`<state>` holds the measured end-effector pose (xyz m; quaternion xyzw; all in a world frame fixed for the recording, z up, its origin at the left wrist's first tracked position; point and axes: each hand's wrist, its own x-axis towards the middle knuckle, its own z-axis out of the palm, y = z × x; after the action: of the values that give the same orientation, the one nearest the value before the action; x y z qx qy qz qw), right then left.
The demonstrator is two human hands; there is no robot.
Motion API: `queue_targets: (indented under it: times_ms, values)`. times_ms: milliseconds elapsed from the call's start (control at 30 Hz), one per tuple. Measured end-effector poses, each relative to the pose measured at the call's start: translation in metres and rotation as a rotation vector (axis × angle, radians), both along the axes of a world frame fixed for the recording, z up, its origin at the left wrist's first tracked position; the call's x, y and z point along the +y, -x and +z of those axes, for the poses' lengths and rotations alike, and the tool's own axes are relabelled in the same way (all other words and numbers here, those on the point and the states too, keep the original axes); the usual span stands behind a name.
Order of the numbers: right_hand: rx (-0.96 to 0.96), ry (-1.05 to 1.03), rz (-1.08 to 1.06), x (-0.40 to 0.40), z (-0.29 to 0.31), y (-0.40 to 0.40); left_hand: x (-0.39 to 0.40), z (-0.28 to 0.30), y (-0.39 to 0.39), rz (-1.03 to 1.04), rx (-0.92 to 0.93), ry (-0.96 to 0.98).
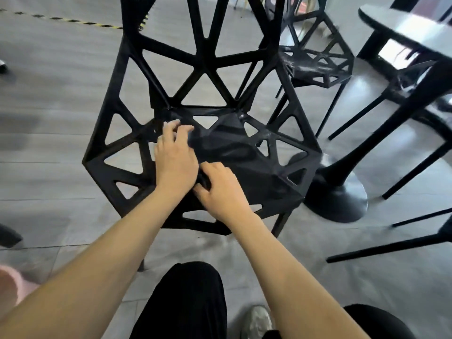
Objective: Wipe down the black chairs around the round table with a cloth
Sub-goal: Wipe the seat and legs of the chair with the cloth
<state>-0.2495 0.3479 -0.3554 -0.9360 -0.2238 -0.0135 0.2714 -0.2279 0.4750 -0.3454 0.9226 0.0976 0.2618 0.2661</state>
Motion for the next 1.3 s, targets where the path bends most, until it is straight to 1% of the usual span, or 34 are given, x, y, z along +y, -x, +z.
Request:
queue_targets:
  times_ms: [67,167,233,400,500,633,833,967,1067,1133,1200,1300]
  values:
    - [-0.04,0.014,-0.044,-0.034,-0.005,-0.007,-0.01,-0.003,-0.011,-0.044,0.051,-0.008]
    - [-0.119,0.068,-0.309,-0.1,-0.009,-0.023,-0.02,-0.012,-0.029,-0.112,0.137,-0.043]
    - [-0.156,0.088,-0.38,-0.126,-0.011,-0.029,-0.026,-0.019,-0.043,-0.148,0.195,-0.089]
    - [-0.221,0.179,-0.31,-0.123,-0.016,-0.058,-0.032,-0.038,-0.092,-0.242,0.393,-0.243]
    - [-0.233,0.255,-0.228,-0.111,-0.018,-0.09,-0.029,-0.049,-0.12,-0.246,0.426,-0.317]
    - [-0.292,0.29,-0.141,-0.085,-0.031,-0.141,-0.027,-0.068,-0.132,-0.229,0.493,-0.332]
    - [-0.465,0.443,-0.183,-0.036,-0.044,-0.243,-0.029,-0.071,-0.131,-0.22,0.483,-0.311]
    - [-0.47,0.58,-0.228,-0.013,-0.033,-0.288,-0.027,-0.072,-0.133,-0.228,0.465,-0.308]
    - [-0.488,0.599,-0.192,-0.014,-0.03,-0.292,-0.023,-0.074,-0.136,-0.203,0.464,-0.328]
    - [-0.481,0.6,-0.143,-0.031,-0.028,-0.284,-0.022,-0.075,-0.137,-0.194,0.478,-0.338]
    - [-0.493,0.637,-0.143,-0.055,-0.024,-0.274,-0.021,-0.075,-0.136,-0.195,0.505,-0.327]
    - [-0.59,0.705,-0.13,-0.09,-0.019,-0.244,-0.023,-0.072,-0.136,-0.2,0.513,-0.327]
